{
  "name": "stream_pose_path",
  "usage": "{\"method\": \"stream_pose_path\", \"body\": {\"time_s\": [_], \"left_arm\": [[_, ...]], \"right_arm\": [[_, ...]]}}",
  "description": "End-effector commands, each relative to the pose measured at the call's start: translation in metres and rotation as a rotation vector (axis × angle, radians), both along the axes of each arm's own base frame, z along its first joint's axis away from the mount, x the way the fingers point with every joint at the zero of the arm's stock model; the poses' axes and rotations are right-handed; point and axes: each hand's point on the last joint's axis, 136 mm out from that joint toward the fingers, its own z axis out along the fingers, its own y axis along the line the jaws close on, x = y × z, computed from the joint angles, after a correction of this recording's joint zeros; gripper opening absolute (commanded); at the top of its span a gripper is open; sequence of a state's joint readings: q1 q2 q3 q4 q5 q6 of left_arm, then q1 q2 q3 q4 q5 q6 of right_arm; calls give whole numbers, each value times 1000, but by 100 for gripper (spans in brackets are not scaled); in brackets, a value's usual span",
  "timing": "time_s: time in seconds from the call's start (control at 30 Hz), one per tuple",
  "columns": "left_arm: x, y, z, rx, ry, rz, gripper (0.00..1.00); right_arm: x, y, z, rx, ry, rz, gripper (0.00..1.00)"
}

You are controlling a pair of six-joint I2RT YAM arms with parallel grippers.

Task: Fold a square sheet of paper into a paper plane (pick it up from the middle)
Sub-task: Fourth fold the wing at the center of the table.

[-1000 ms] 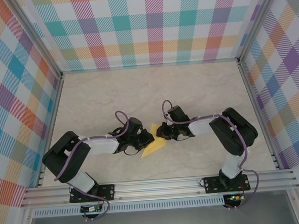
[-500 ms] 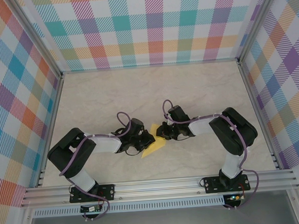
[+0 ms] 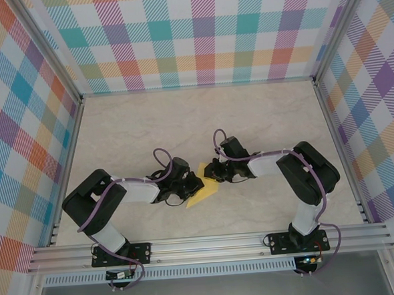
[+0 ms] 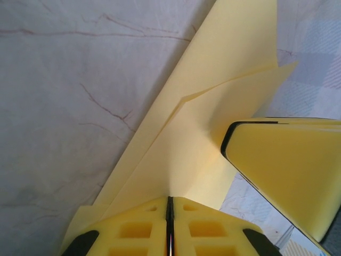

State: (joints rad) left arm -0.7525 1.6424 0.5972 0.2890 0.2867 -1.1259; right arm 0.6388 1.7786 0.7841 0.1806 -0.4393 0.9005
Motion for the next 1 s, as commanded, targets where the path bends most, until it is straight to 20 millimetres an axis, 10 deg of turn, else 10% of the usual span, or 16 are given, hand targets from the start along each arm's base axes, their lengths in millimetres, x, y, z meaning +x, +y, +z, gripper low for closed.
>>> {"method": "stream_pose_path", "body": {"time_s": [0.0, 0.23, 0.6, 0.97], "left_arm": [[-24, 33, -37, 172, 97, 7, 9], [-26, 30, -26, 146, 79, -15, 10], [-1, -3, 28, -16, -15, -10, 14], [-1, -16, 17, -79, 29, -16, 16]], "right_arm": [[-1, 2, -12, -19, 24, 8, 15], [-10, -18, -47, -136, 92, -41, 11], [-13, -22, -49, -149, 94, -45, 10], [-14, -22, -56, -153, 109, -46, 10]]}}
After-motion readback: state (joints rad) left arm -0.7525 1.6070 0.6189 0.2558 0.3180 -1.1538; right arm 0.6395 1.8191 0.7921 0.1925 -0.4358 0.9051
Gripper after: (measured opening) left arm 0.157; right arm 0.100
